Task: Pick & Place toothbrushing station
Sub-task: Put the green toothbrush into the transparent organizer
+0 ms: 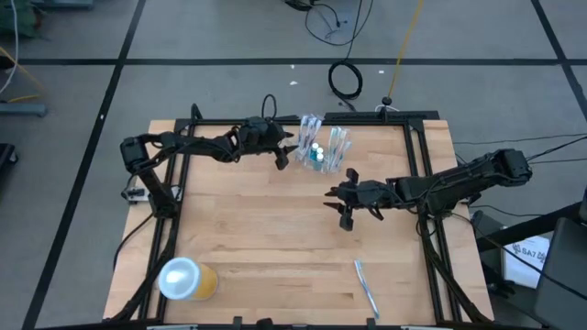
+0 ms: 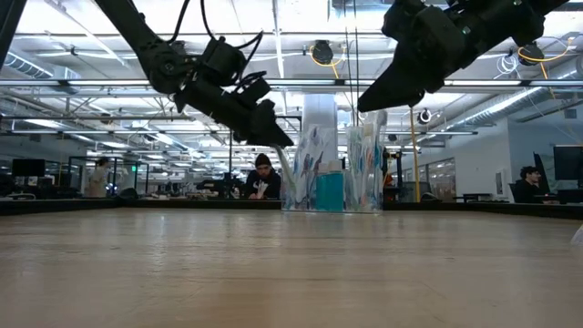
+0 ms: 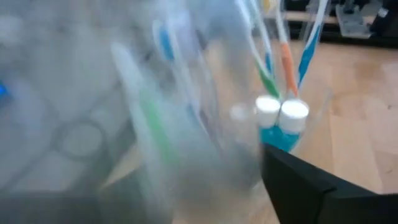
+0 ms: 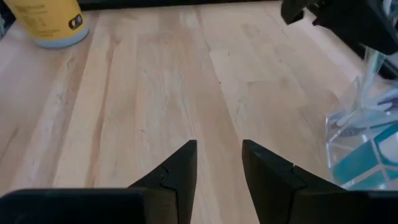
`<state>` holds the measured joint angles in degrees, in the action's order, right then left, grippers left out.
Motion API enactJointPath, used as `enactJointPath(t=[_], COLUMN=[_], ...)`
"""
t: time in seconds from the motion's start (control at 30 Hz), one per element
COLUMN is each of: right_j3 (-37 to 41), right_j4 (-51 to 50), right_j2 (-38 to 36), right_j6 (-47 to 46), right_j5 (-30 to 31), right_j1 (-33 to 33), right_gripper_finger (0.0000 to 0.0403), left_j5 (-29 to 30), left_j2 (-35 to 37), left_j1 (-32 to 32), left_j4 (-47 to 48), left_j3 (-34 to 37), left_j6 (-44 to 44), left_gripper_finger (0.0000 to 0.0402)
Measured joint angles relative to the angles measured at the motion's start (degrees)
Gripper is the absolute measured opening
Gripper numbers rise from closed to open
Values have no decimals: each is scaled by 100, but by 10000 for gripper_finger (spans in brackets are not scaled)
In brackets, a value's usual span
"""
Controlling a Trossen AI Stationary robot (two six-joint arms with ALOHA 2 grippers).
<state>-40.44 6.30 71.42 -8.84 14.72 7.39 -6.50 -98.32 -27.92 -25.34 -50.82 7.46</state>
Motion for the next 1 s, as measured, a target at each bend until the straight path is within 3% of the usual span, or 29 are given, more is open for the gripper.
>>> enactJointPath(t=[0.13,0.3,0.7,0.87,1.0], right_j3=[2,0,0,0,0], right_j4=[81,308,291,291,291], right_j2=[0,0,0,0,0], right_j6=[293,400,400,400,400], right_j5=[-4,-2,-4,-4,-4], right_j1=[-99,-277,-458,-458,-458], right_gripper_finger=[118,118,118,118,118], left_j5=[47,227,306,226,225], left_j2=[2,2,2,2,2], left_j1=[72,105,83,85,83], left_j4=[62,-15,251,1380,2467], left_j3=[-45,-47,-153,-828,-1431], left_j6=[-48,-72,-203,-350,-427], left_gripper_finger=[248,246,90,17,23])
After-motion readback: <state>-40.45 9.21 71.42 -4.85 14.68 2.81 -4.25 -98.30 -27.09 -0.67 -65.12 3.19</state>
